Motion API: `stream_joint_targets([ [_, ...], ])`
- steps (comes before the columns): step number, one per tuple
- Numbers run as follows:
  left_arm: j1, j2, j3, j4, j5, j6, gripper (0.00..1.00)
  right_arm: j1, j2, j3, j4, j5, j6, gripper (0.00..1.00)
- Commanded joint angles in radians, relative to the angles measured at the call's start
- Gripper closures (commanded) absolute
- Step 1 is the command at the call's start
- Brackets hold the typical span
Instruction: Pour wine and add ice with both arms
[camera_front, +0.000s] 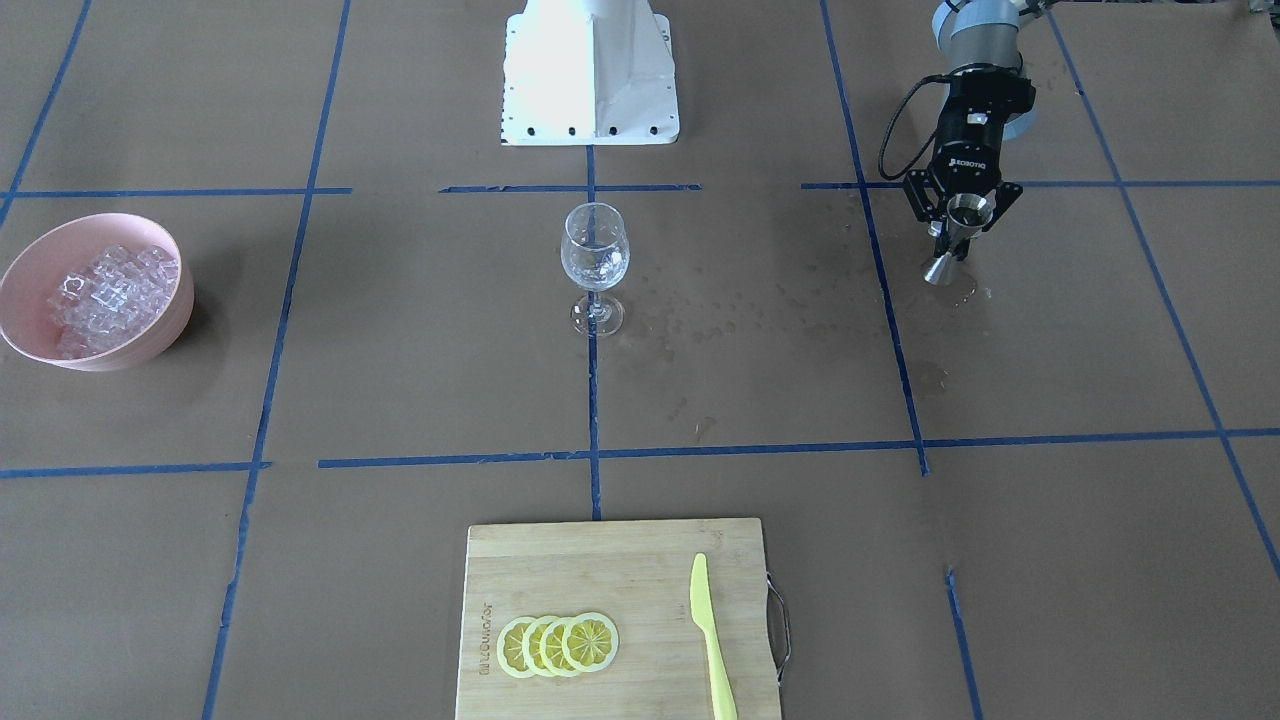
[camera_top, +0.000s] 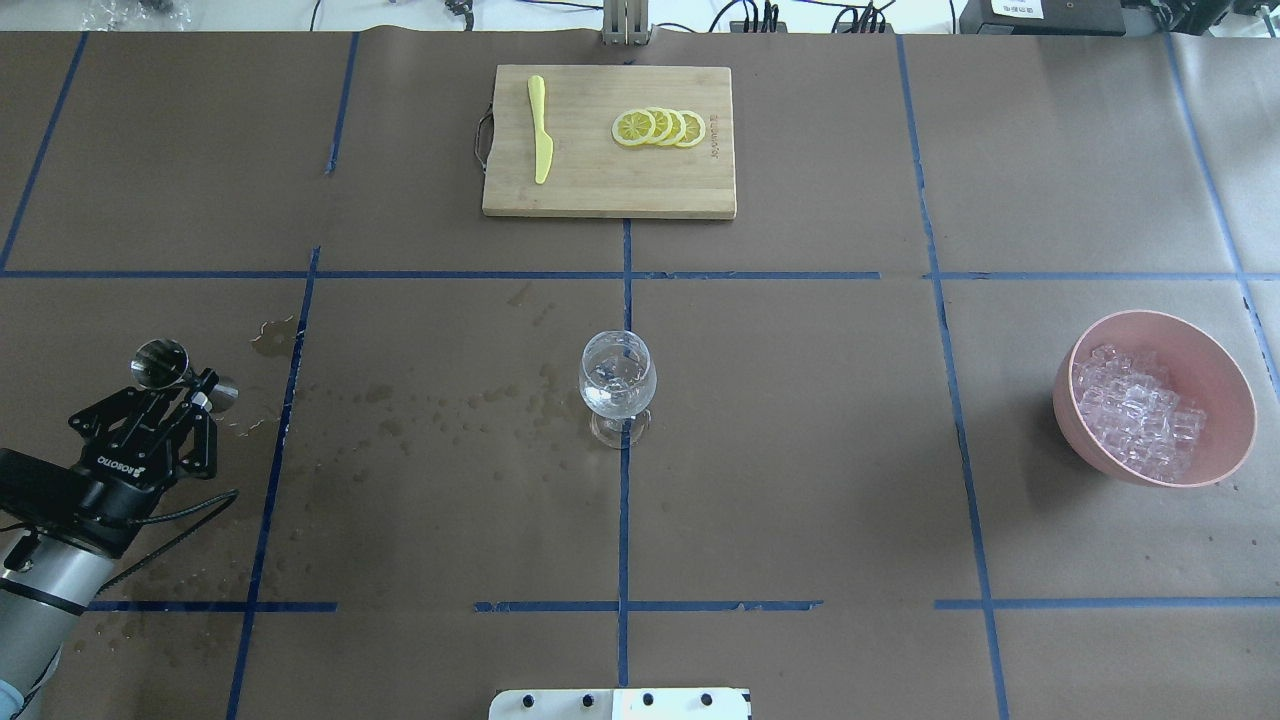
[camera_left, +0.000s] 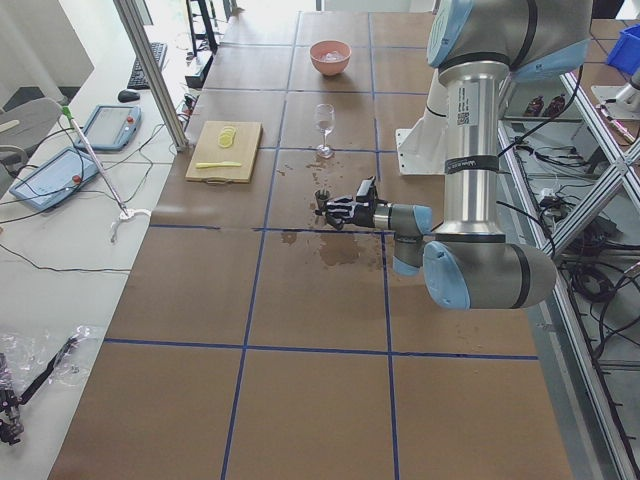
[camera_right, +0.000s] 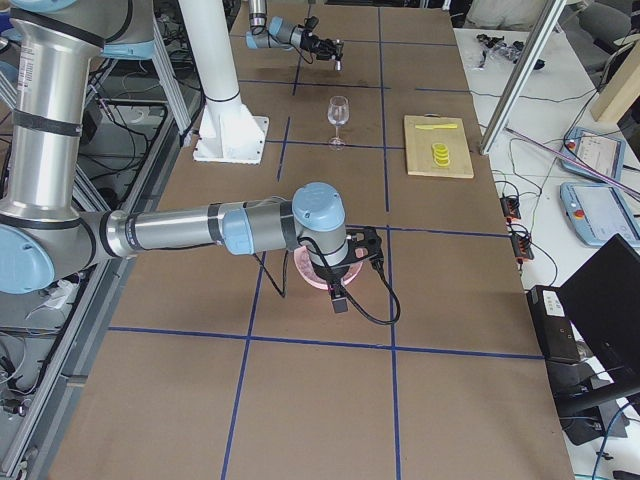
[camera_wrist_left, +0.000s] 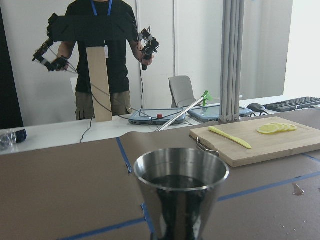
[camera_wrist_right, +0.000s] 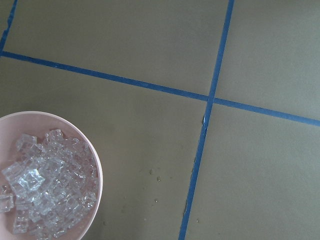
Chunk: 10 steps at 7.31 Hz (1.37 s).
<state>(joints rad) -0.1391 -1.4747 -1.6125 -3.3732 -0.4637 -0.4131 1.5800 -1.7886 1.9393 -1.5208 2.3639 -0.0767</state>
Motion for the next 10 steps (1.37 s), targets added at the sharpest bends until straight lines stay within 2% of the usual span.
stream_joint_targets([
  [1, -0.043, -0.123, -0.020, 0.000, -0.033, 0.138, 1.00, 0.000, 0.000, -0.002, 0.001, 0.000, 0.000, 0.00],
  [2, -0.062, -0.194, -0.036, 0.123, -0.039, 0.248, 1.00, 0.000, 0.000, -0.002, -0.001, 0.000, 0.000, 0.00],
  [3, -0.062, -0.232, -0.074, 0.179, -0.039, 0.355, 1.00, 0.000, 0.000, -0.002, 0.001, 0.000, 0.000, 0.00],
  [6, -0.039, -0.309, -0.079, 0.205, -0.039, 0.292, 1.00, 0.000, -0.002, -0.002, -0.001, 0.000, 0.000, 0.00],
  [10, 0.010, -0.458, -0.079, 0.518, -0.030, 0.241, 1.00, 0.000, 0.000, 0.000, 0.001, -0.002, 0.000, 0.00],
])
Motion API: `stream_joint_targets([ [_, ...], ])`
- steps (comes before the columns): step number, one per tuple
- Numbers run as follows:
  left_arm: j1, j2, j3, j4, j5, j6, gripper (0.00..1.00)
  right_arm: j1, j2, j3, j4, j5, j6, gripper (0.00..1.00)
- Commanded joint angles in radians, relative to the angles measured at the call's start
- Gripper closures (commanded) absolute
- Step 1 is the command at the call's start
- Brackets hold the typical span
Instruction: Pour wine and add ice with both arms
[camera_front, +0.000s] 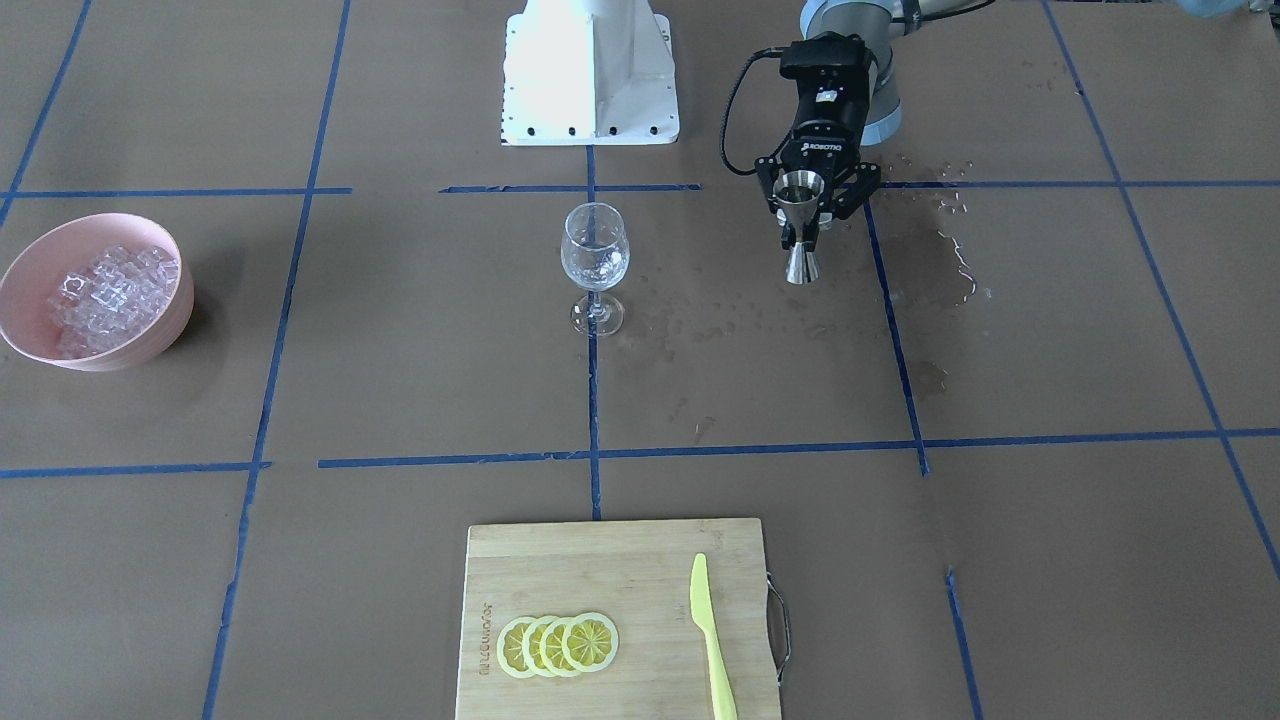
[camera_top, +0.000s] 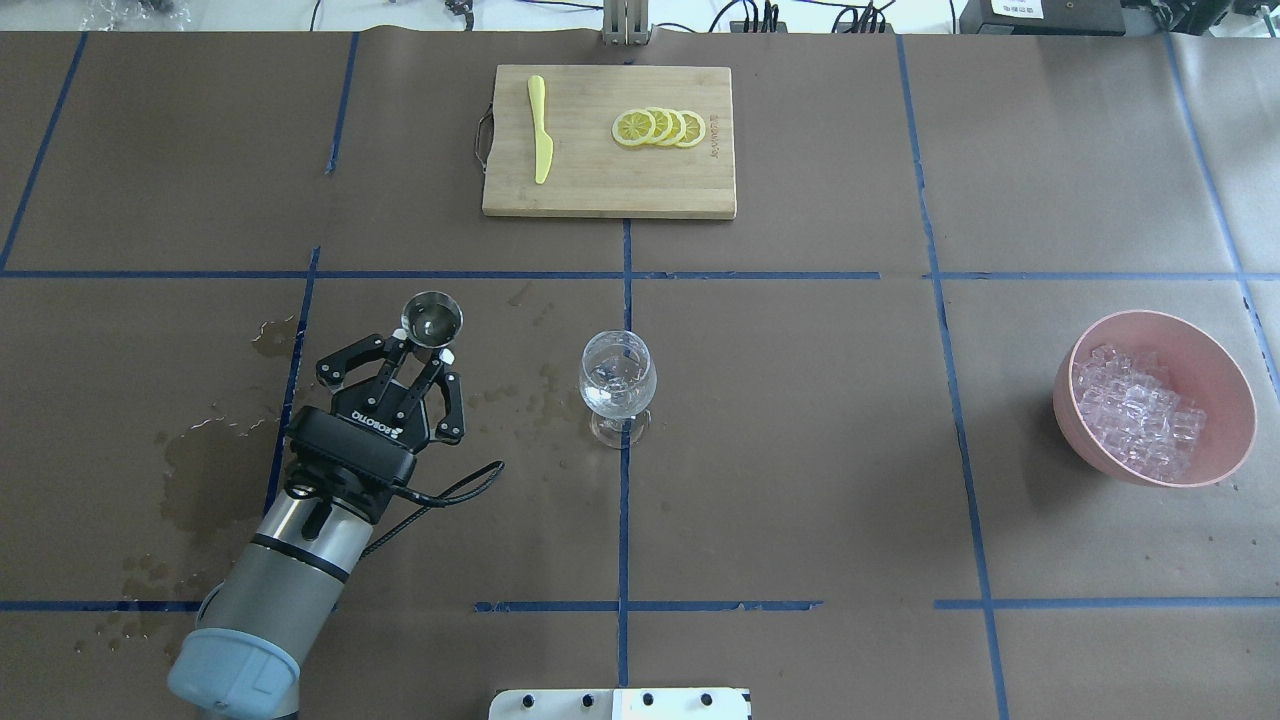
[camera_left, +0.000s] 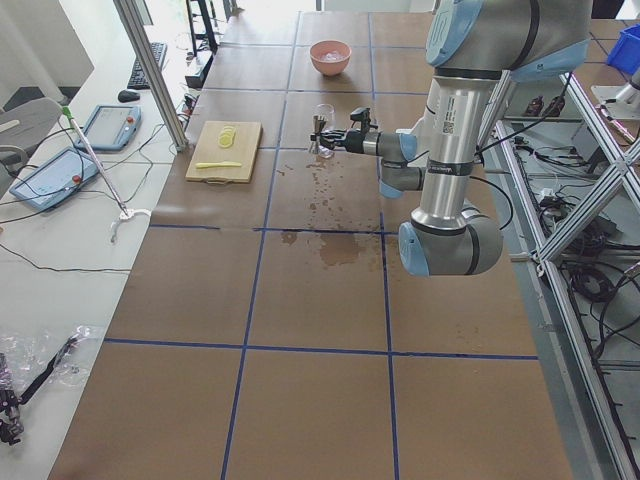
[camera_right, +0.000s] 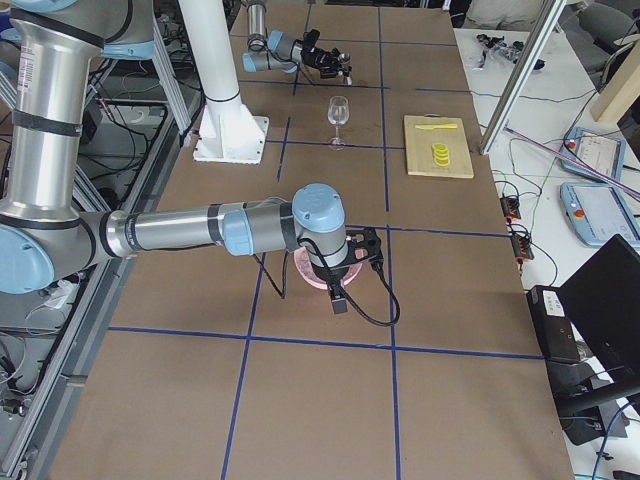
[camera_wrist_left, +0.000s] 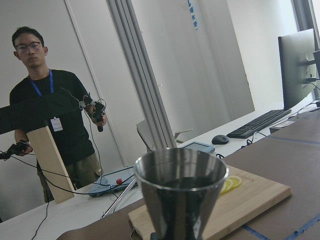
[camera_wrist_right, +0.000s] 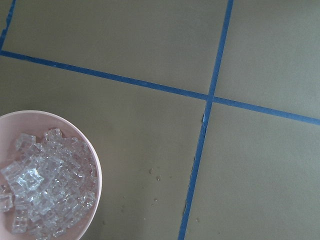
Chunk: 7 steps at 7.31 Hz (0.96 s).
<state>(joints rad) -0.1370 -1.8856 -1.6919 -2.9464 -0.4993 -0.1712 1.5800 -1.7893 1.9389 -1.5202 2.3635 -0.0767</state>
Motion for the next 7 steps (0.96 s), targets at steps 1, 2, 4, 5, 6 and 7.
stream_joint_targets([
  [1, 0.016, -0.085, 0.000, 0.171, 0.010, 0.004, 1.00, 0.000, 0.002, 0.000, 0.000, 0.000, 0.000, 0.00],
  [2, 0.023, -0.122, 0.000, 0.246, 0.007, 0.007, 1.00, 0.000, 0.002, -0.001, -0.001, -0.001, 0.000, 0.00],
  [4, 0.025, -0.138, 0.001, 0.329, 0.007, 0.037, 1.00, 0.000, 0.001, -0.003, 0.000, -0.001, 0.000, 0.00],
  [5, 0.025, -0.151, 0.001, 0.332, 0.011, 0.086, 1.00, 0.000, 0.001, -0.003, -0.001, 0.000, 0.002, 0.00],
  [6, 0.027, -0.159, 0.001, 0.333, 0.036, 0.143, 1.00, 0.000, 0.001, -0.001, -0.001, -0.001, 0.000, 0.00],
  [7, 0.030, -0.173, 0.003, 0.333, 0.059, 0.215, 1.00, 0.000, -0.001, -0.001, 0.000, 0.000, 0.000, 0.00],
])
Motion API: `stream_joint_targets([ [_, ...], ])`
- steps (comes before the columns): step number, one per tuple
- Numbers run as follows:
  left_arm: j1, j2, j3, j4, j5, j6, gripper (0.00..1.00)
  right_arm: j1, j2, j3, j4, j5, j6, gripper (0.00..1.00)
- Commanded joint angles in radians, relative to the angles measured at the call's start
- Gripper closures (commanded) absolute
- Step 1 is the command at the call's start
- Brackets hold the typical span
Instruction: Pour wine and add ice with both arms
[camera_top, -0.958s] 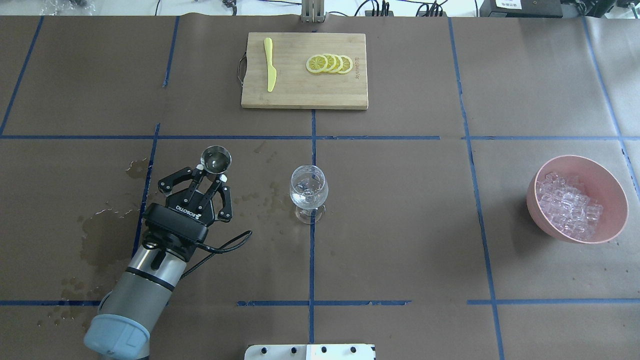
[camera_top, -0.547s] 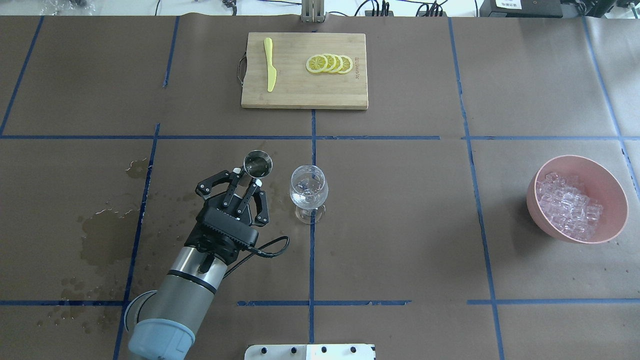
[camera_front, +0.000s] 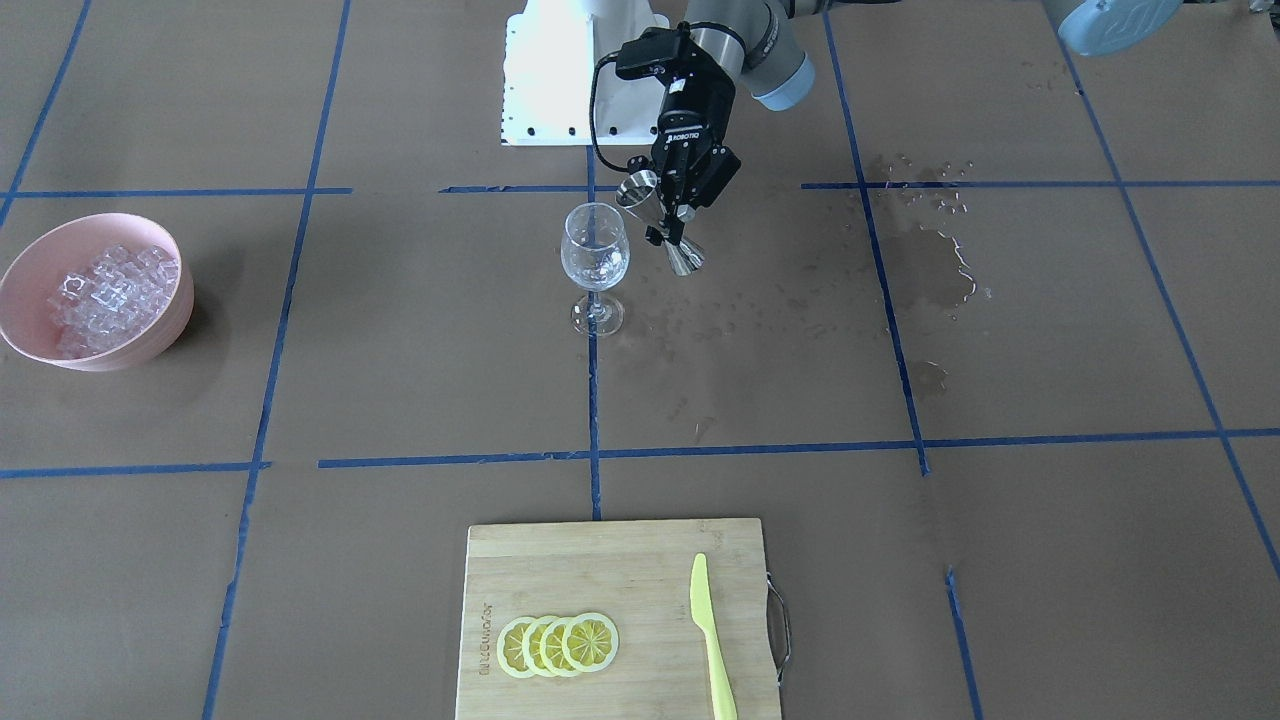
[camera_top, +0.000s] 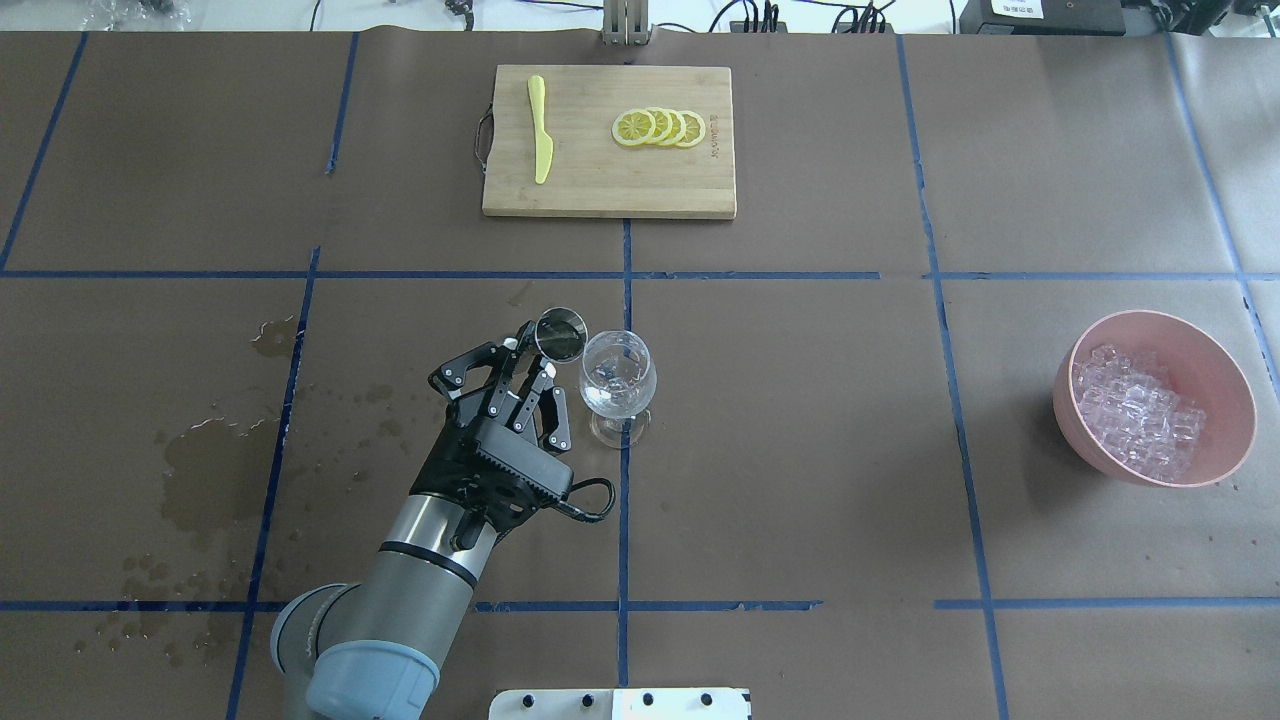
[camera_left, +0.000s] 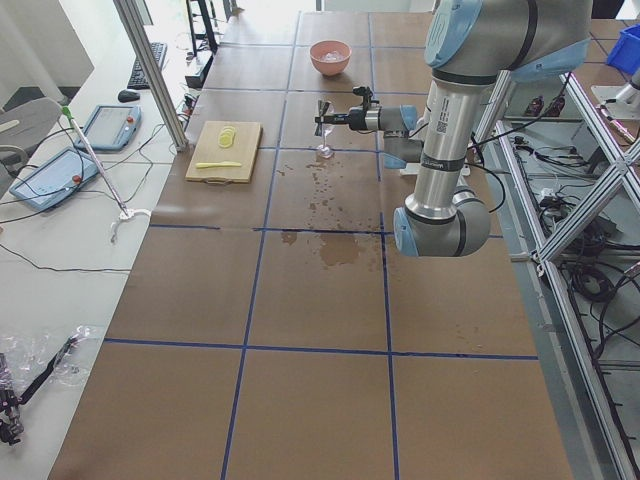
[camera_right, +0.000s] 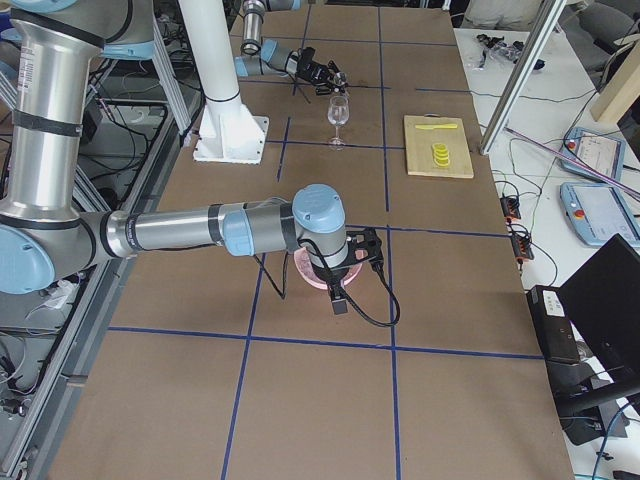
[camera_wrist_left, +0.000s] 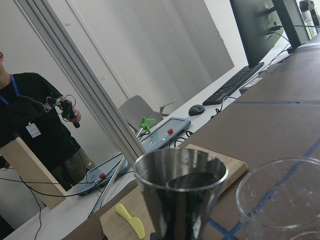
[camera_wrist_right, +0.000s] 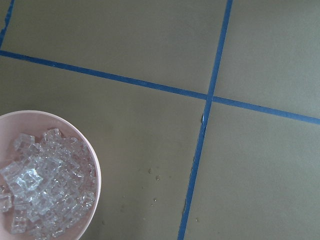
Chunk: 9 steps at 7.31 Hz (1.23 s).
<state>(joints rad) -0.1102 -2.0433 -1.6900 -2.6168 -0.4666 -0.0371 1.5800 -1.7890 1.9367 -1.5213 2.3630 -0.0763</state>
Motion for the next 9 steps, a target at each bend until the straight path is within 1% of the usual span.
stream_joint_targets([
  [1, 0.003, -0.017, 0.003, 0.003, 0.039, 0.170, 1.00, 0.000, -0.001, 0.001, 0.000, -0.001, 0.000, 0.00],
  [3, 0.003, -0.034, 0.001, 0.003, 0.039, 0.354, 1.00, 0.000, -0.001, 0.001, 0.000, 0.001, 0.001, 0.00],
  [5, 0.003, -0.035, 0.001, 0.003, 0.078, 0.564, 1.00, 0.000, -0.003, -0.002, 0.000, 0.001, 0.003, 0.00],
  [6, 0.001, -0.034, 0.001, 0.003, 0.082, 0.607, 1.00, 0.000, -0.006, -0.002, 0.000, 0.001, 0.004, 0.00],
  [8, 0.001, -0.034, 0.003, 0.003, 0.124, 0.727, 1.00, 0.000, -0.007, -0.004, -0.002, 0.002, 0.004, 0.00],
  [9, 0.001, -0.034, 0.001, 0.003, 0.131, 0.784, 1.00, 0.000, -0.007, -0.004, -0.002, 0.004, 0.006, 0.00],
])
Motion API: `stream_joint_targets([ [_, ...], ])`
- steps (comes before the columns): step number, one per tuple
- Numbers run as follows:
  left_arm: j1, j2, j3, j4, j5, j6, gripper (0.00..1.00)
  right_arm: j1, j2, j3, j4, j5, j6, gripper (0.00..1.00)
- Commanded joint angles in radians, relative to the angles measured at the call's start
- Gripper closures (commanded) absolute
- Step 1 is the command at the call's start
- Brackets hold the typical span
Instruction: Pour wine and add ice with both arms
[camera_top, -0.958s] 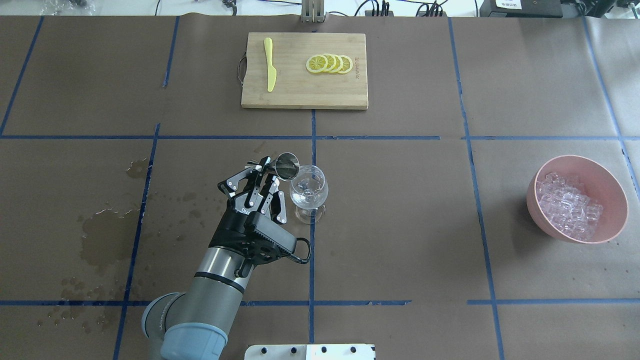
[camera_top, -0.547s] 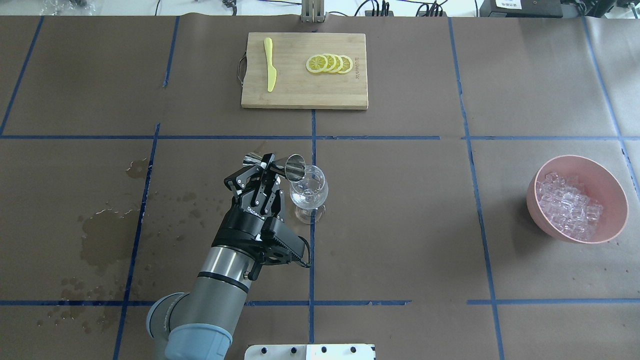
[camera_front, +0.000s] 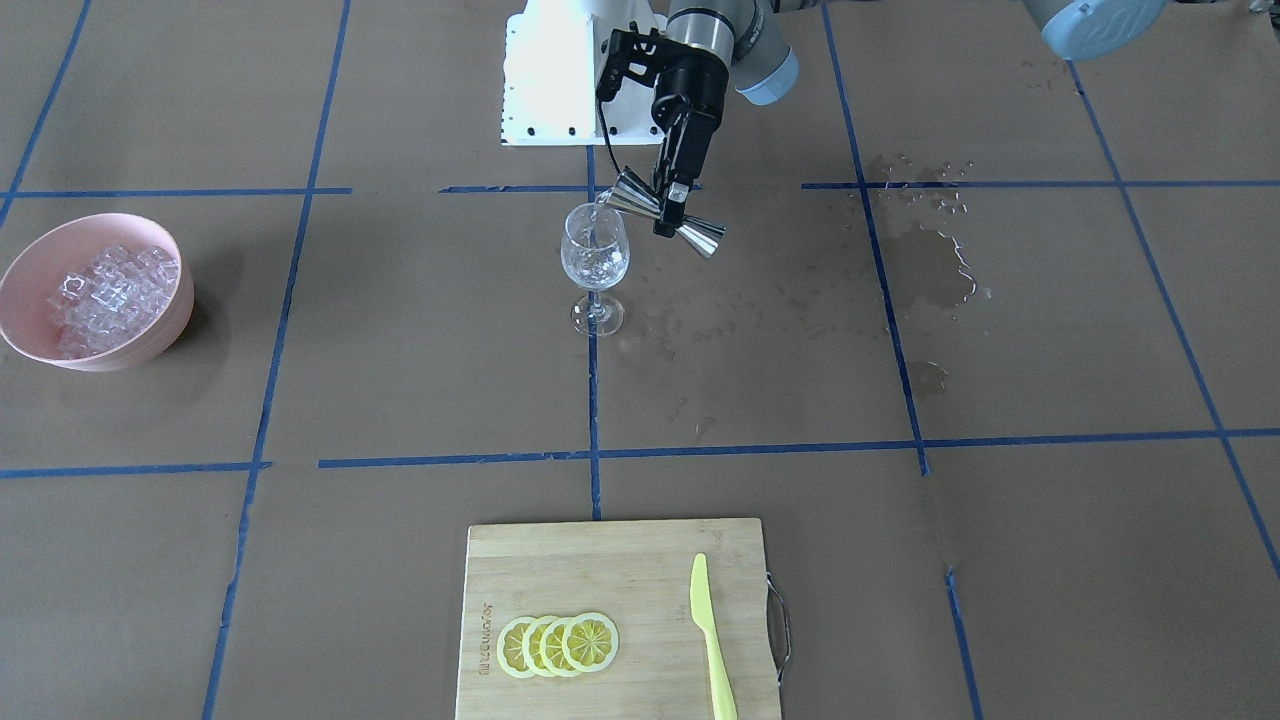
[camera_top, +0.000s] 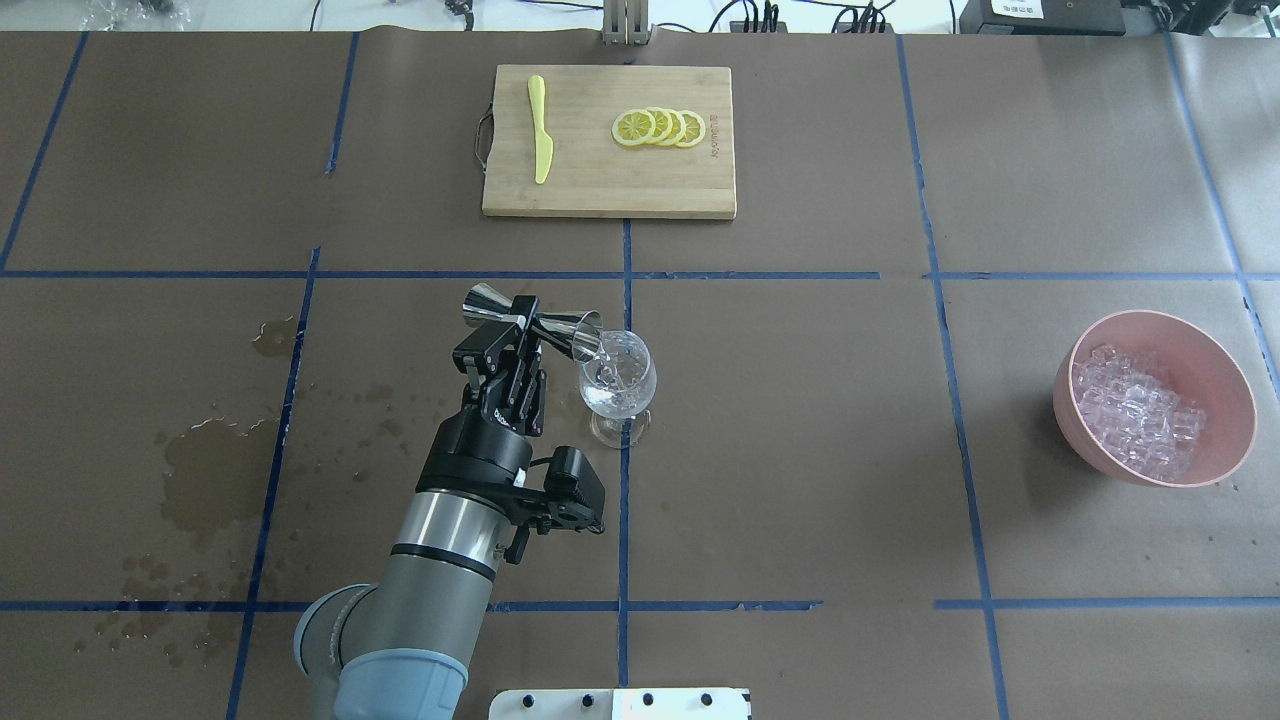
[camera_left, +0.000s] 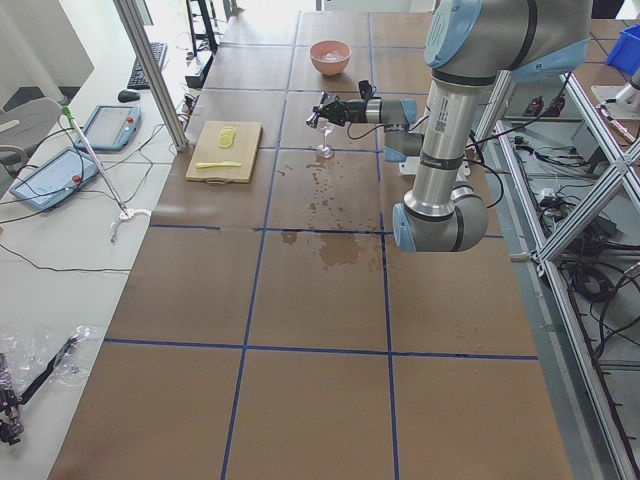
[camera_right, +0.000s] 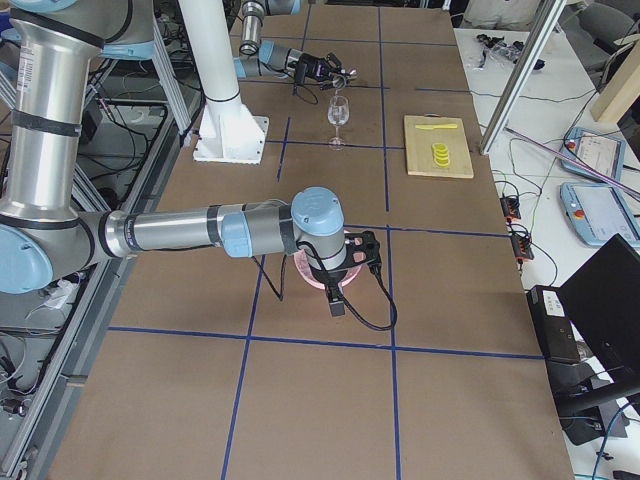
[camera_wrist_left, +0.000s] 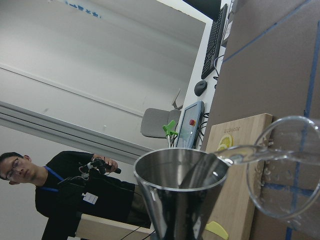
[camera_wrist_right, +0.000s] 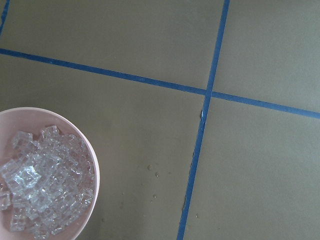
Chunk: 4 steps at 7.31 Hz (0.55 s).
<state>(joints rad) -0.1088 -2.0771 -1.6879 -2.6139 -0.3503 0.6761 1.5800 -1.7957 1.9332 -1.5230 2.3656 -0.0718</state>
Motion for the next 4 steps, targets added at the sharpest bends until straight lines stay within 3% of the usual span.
stream_joint_targets([
  [1, 0.000, 0.000, -0.001, 0.000, 0.042, 0.115, 1.00, 0.000, -0.002, 0.000, 0.000, 0.001, 0.001, 0.00],
  [4, 0.001, -0.011, -0.009, -0.002, 0.054, 0.219, 1.00, 0.000, -0.002, -0.003, -0.002, 0.003, 0.001, 0.00],
])
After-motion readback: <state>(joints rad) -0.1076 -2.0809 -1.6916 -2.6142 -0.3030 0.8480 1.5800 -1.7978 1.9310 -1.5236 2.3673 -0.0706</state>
